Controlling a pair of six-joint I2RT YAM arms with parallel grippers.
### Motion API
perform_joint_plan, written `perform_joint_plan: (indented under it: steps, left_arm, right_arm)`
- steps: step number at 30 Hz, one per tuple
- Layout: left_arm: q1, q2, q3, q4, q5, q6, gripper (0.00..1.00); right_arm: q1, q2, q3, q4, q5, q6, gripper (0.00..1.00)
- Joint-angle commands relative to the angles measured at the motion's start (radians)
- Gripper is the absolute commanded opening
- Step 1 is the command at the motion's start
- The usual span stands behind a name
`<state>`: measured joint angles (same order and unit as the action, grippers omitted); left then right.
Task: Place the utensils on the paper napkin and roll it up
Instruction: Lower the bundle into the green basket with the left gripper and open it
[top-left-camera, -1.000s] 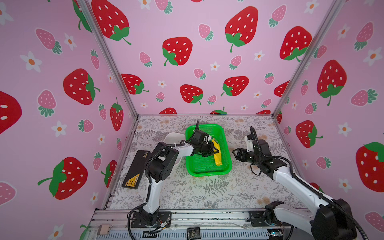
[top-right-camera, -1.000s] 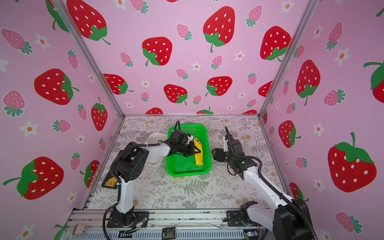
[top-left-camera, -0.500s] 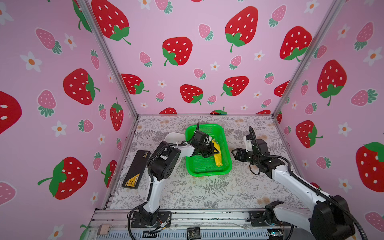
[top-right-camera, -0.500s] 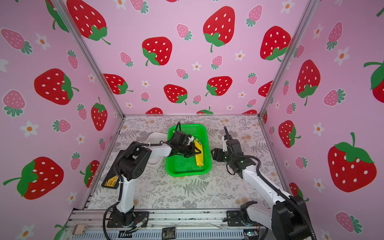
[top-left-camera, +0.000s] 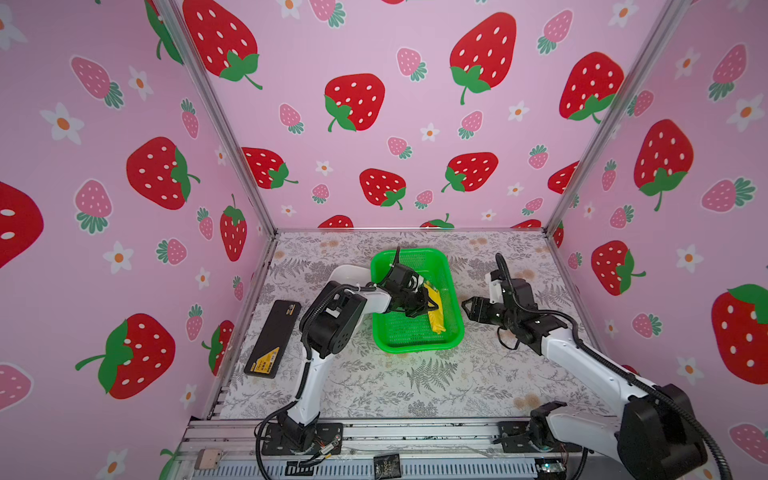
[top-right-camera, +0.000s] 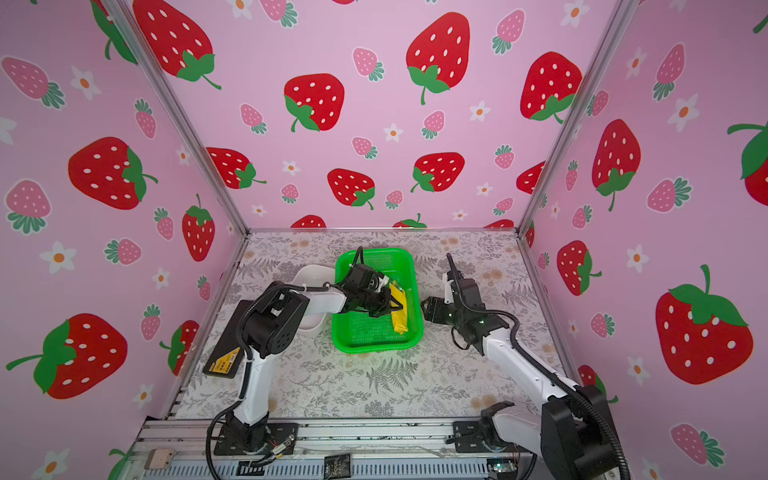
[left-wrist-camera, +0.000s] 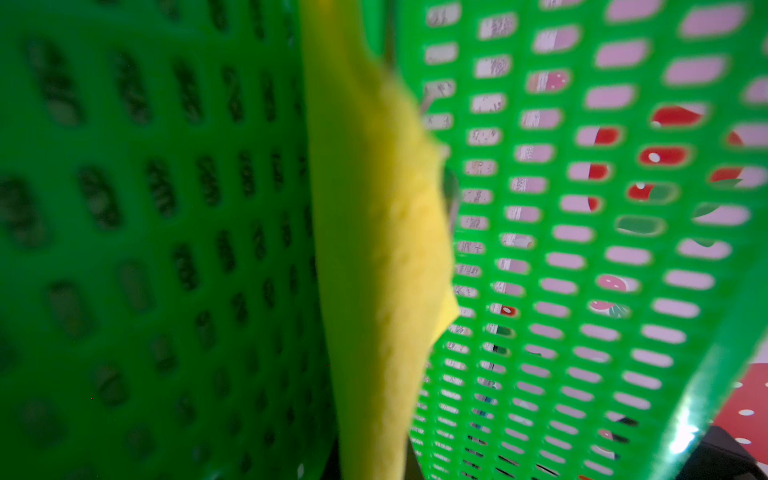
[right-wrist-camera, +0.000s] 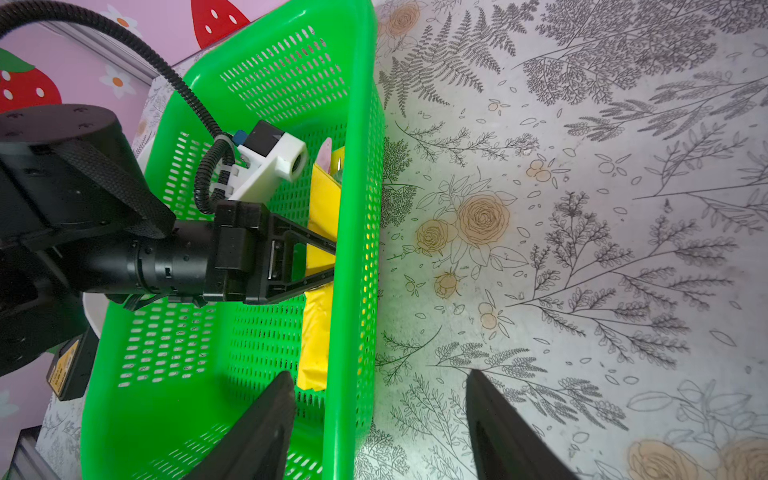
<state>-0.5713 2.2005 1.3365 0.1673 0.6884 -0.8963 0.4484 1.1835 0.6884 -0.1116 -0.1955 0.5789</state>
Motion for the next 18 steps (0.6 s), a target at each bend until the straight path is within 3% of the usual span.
perform_joint_plan:
  steps: [1, 3, 6, 18]
  left_arm:
    - [-0.005, 0.01, 0.04, -0.059, -0.017, 0.041, 0.04]
    - [-0.005, 0.007, 0.042, -0.081, -0.029, 0.052, 0.04]
    - [-0.008, 0.004, 0.058, -0.145, -0.057, 0.082, 0.14]
    - [-0.022, -0.002, 0.125, -0.336, -0.171, 0.164, 0.36]
  right_arm:
    - [-0.007, 0.011, -0.004, 0.01, -0.01, 0.005, 0.67]
    - [-0.007, 0.015, -0.003, 0.011, -0.012, 0.006, 0.67]
    - [-0.007, 0.016, -0.001, 0.011, -0.012, 0.007, 0.67]
    - [-0.006, -0.008, -0.004, 0.009, -0.006, 0.01, 0.67]
